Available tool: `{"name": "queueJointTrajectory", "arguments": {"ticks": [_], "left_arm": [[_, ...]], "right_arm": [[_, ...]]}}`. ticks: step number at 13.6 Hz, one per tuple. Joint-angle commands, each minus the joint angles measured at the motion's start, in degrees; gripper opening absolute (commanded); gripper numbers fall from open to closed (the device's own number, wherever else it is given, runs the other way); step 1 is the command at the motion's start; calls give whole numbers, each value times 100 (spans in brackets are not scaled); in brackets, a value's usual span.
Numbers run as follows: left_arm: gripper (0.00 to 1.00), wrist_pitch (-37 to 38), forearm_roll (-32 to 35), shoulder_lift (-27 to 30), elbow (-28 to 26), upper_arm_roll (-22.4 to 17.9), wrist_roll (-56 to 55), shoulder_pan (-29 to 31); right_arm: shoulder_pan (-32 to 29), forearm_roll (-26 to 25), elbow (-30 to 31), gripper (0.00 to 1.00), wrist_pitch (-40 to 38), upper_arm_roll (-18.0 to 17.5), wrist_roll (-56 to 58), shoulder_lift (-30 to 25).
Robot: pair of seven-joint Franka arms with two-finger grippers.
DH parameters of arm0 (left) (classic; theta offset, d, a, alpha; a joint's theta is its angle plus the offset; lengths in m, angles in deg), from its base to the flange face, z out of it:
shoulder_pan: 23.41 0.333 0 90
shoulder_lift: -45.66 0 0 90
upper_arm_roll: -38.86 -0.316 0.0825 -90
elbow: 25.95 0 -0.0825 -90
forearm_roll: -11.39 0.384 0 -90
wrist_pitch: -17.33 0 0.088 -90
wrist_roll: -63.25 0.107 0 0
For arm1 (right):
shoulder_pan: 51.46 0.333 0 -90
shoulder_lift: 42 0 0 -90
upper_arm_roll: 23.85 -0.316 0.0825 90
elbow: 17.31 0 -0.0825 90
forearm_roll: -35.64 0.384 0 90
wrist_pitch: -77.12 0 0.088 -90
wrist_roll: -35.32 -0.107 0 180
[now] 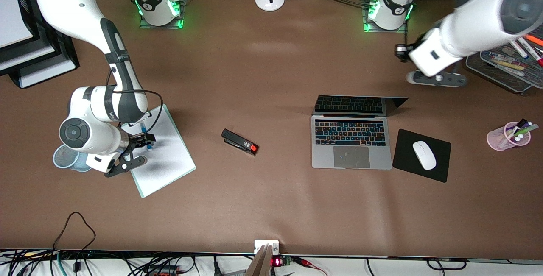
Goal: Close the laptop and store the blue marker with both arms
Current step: 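Move the right gripper over the blue marker on the white clipboard, then grasp the blue marker with the right gripper while the left gripper reaches the laptop lid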
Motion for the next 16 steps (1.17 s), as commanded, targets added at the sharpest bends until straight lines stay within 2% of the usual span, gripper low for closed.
{"name": "queueJointTrajectory", "arguments": {"ticks": [1, 3, 8, 11, 15, 16], "left_arm": [[0, -1136, -91, 387, -1099, 244, -124, 60], [0, -1797, -91, 387, -1583, 437, -150, 77], [0, -3150, -82, 343, -2524, 535, -142, 60], [0, -3801, -74, 116, -2649, 535, -80, 69], [0, -4917, -3, -298, -2596, 499, 375, 156], [0, -5128, -3, -386, -2579, 499, 455, 261]], "right_arm": [[-113, 84, -70, 97, 184, -14, 198, 174], [-105, 84, -70, 91, 175, -23, 312, 174], [-26, 93, -62, 84, 167, -32, 252, 306], [19, 84, -70, 80, 201, -32, 277, 420], [10, 93, -44, 65, 219, -32, 321, 420], [1, 93, -44, 65, 219, -32, 321, 420]]}}
